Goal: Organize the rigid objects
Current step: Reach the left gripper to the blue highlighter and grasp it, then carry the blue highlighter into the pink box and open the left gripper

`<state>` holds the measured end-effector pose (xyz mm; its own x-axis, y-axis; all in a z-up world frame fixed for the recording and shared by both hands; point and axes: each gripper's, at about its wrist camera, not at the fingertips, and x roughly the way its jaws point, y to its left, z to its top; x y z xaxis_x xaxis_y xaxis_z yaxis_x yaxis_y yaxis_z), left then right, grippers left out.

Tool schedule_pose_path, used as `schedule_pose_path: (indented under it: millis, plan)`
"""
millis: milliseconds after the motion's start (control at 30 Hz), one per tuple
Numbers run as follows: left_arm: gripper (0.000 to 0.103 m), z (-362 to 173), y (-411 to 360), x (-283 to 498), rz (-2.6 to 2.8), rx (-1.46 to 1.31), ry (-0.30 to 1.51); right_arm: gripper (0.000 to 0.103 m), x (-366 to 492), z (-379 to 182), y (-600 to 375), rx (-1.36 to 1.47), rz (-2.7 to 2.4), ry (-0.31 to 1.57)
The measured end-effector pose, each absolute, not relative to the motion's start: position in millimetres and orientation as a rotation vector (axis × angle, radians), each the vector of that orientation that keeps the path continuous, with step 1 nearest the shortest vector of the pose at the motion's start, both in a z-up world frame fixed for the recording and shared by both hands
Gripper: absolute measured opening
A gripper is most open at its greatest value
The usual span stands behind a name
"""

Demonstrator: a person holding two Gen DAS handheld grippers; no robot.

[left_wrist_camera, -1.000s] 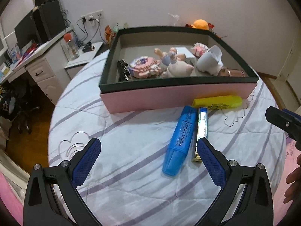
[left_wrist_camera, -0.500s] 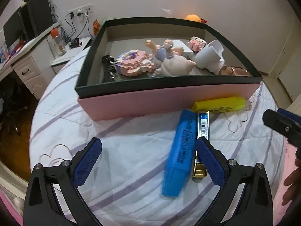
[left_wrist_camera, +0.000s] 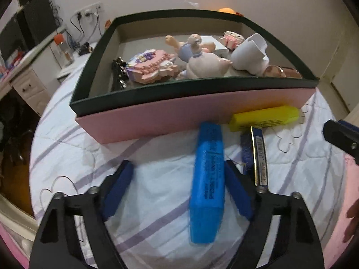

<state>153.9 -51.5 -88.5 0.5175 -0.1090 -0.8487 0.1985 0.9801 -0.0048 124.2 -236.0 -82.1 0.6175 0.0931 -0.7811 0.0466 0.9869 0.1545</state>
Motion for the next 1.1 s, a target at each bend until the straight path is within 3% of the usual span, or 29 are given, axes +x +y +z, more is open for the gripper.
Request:
schedule_pose_path:
  millis: [67, 200, 567, 1100]
  plan:
    - [0.063, -87.3, -53.1, 151.5, -0.195, 0.103, 1.001, 0.092, 124.1, -81.9, -236.9, 0.168, 0.025, 0.905]
    - [0.026, -85.3, -50.8, 147.8, -0.208, 0.084, 0.999, 0.092, 123.8, -80.9, -237.6, 0.171, 0.024, 0.901]
    - [0.026, -70.9, -24.3, 135.1, -0.248, -0.055, 1.013, 0.092, 122.5, -78.1, -235.5, 0.170, 0.032, 0.894]
    - [0.026, -3.7, -20.6, 172.7, -0.209, -0.046, 0.837, 0.092, 138.0, -68.3, -229.9, 0.157, 0.051, 0.870]
